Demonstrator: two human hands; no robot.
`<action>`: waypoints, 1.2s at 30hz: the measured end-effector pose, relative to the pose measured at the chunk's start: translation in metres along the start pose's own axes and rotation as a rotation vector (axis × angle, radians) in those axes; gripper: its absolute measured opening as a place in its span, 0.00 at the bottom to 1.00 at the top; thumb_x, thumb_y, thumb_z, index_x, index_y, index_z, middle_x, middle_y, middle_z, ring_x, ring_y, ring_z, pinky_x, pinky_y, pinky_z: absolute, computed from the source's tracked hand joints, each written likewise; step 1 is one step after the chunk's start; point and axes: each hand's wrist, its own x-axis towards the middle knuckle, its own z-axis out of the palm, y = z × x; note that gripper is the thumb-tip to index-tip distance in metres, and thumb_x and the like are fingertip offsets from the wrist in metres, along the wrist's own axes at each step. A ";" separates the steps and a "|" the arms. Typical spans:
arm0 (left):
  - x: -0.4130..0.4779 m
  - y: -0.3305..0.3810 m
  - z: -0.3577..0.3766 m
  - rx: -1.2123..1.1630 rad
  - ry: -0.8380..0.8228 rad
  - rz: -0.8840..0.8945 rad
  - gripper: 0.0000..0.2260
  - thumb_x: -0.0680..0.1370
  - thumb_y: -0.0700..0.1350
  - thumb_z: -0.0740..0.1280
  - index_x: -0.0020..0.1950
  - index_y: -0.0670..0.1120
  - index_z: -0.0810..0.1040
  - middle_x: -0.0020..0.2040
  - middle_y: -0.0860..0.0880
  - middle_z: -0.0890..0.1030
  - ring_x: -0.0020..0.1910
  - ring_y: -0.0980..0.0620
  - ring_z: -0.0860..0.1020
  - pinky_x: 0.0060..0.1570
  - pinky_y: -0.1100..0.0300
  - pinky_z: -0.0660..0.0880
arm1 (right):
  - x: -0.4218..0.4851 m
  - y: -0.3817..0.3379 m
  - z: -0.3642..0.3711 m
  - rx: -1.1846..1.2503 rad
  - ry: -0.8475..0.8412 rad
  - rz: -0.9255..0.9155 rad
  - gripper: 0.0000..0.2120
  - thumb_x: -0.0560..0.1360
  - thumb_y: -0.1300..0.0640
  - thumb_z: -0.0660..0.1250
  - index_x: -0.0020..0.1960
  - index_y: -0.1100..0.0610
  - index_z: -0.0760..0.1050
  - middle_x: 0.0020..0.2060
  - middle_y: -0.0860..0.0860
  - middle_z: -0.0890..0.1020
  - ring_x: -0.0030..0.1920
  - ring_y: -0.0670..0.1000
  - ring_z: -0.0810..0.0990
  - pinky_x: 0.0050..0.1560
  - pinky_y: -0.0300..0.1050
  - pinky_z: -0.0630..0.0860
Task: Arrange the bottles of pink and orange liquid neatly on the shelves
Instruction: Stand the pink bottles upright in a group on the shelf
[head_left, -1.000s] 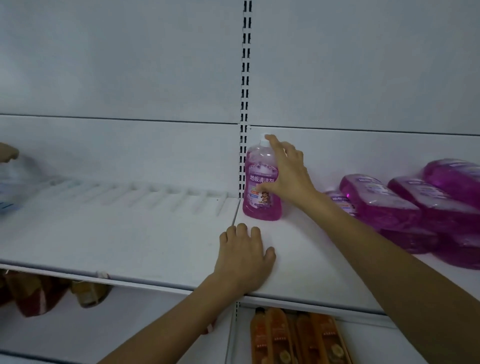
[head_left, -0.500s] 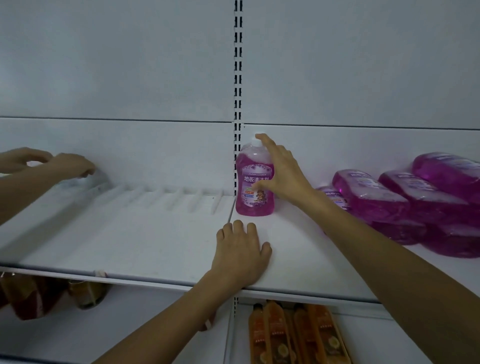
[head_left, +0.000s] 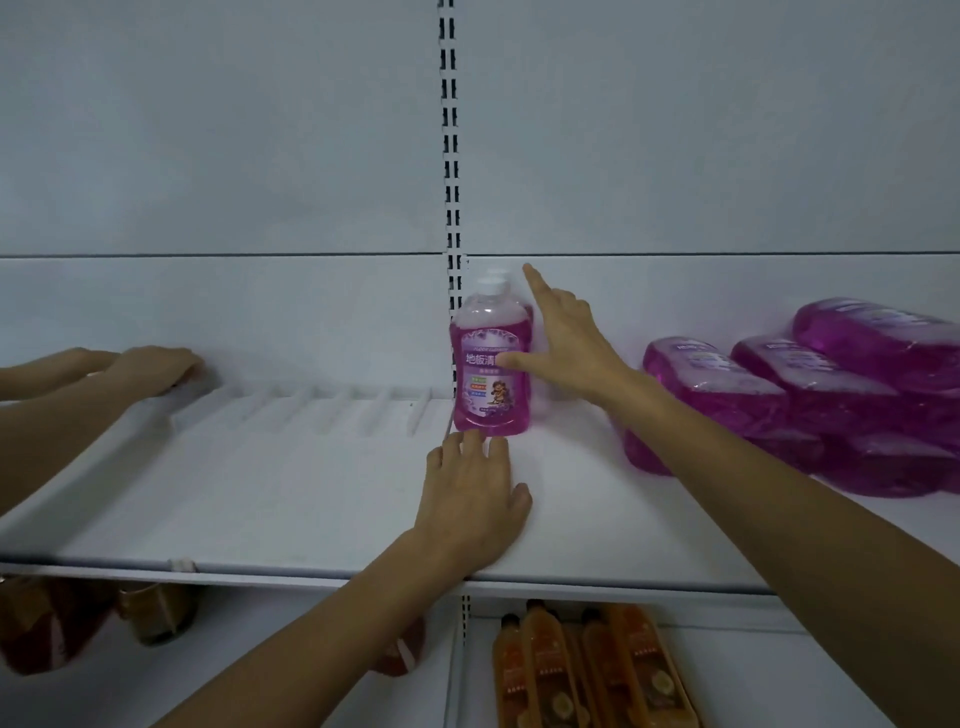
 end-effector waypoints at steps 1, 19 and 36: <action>0.004 0.002 -0.002 -0.031 0.033 0.036 0.20 0.78 0.54 0.57 0.67 0.46 0.66 0.67 0.45 0.68 0.64 0.46 0.66 0.64 0.53 0.63 | -0.002 0.005 -0.010 -0.019 0.013 0.007 0.46 0.72 0.46 0.71 0.78 0.50 0.44 0.72 0.58 0.61 0.71 0.57 0.58 0.68 0.52 0.61; 0.099 0.133 -0.014 -0.940 -0.223 -0.049 0.27 0.66 0.71 0.62 0.49 0.51 0.82 0.48 0.48 0.83 0.50 0.50 0.79 0.55 0.56 0.75 | 0.005 0.122 -0.096 -0.401 -0.425 0.420 0.28 0.76 0.36 0.53 0.63 0.56 0.71 0.60 0.57 0.76 0.55 0.58 0.74 0.57 0.52 0.71; 0.083 0.119 -0.016 -1.252 0.168 -0.087 0.23 0.72 0.50 0.72 0.65 0.53 0.71 0.54 0.53 0.81 0.51 0.57 0.80 0.50 0.61 0.79 | 0.007 0.082 -0.105 0.358 0.032 0.134 0.28 0.66 0.42 0.74 0.62 0.48 0.70 0.52 0.48 0.78 0.43 0.44 0.78 0.38 0.35 0.73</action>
